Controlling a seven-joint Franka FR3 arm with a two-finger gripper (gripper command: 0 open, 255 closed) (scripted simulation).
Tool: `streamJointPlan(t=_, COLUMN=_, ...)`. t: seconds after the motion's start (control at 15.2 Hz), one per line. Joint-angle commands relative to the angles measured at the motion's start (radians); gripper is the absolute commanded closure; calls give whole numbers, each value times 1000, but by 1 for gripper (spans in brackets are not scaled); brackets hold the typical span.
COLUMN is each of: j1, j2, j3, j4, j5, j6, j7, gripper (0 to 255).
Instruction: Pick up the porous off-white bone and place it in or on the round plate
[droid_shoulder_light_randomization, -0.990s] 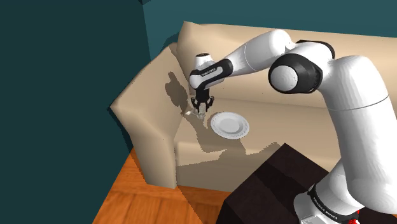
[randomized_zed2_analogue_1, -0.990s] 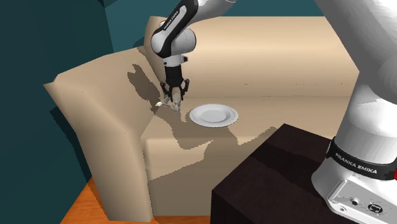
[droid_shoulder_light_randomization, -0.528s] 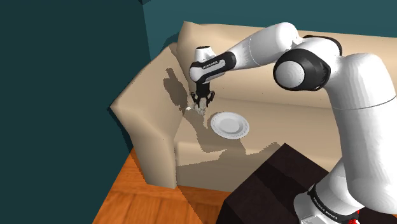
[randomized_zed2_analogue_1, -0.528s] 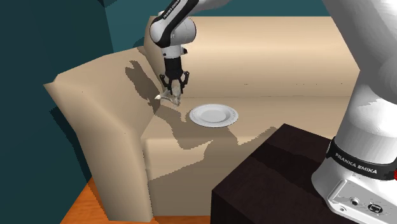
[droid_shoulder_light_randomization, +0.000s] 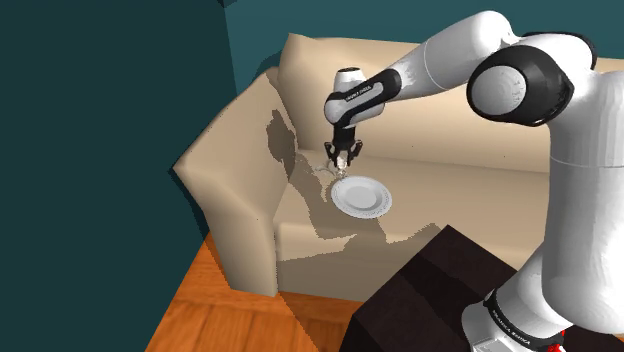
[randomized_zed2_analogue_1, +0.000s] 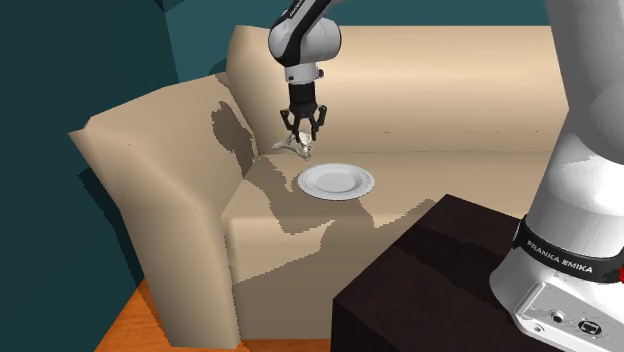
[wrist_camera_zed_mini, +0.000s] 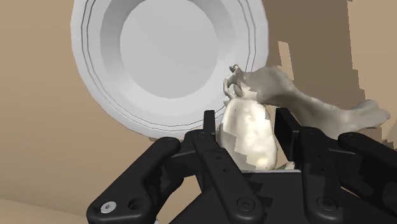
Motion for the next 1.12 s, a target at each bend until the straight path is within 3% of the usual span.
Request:
streamJointPlan(t=0.0, j1=-18, j2=-54, j3=-13, j4=-85, j5=-5, j6=33, j7=-33, gripper=255)
streamJointPlan(t=0.46, j1=-87, j2=-199, j3=-64, j4=-278, j5=-28, j6=85, j7=-148, gripper=255)
streamJointPlan(t=1.06, j1=-97, j2=-114, j3=-52, j4=-296, j5=-2, j6=185, j7=-162, gripper=255)
